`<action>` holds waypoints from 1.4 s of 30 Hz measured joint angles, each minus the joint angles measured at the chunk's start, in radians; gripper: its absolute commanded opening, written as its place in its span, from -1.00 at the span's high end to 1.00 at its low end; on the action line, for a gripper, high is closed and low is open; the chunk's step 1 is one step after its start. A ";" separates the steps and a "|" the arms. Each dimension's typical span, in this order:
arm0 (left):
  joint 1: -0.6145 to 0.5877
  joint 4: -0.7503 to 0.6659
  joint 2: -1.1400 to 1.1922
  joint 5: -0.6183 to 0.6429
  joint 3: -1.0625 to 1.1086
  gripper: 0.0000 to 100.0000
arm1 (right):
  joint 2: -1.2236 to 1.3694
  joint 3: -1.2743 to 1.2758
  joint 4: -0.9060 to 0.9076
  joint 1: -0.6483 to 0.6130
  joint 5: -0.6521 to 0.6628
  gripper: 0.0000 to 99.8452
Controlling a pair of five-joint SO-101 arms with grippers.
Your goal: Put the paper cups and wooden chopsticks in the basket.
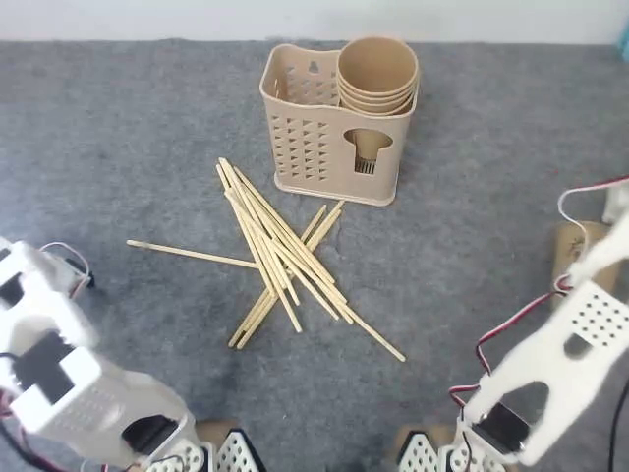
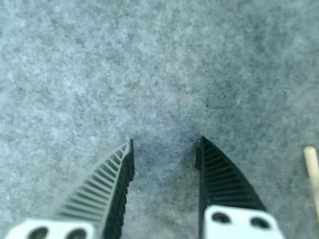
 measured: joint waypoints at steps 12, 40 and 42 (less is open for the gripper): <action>0.000 0.000 0.000 0.000 0.000 0.61 | -0.321 0.572 0.000 0.040 0.229 0.98; 0.000 0.000 0.000 0.000 0.000 0.61 | -1.389 1.418 0.000 0.233 0.638 0.97; 0.000 0.000 0.000 0.000 0.000 0.61 | -1.461 1.422 0.000 0.267 0.638 0.92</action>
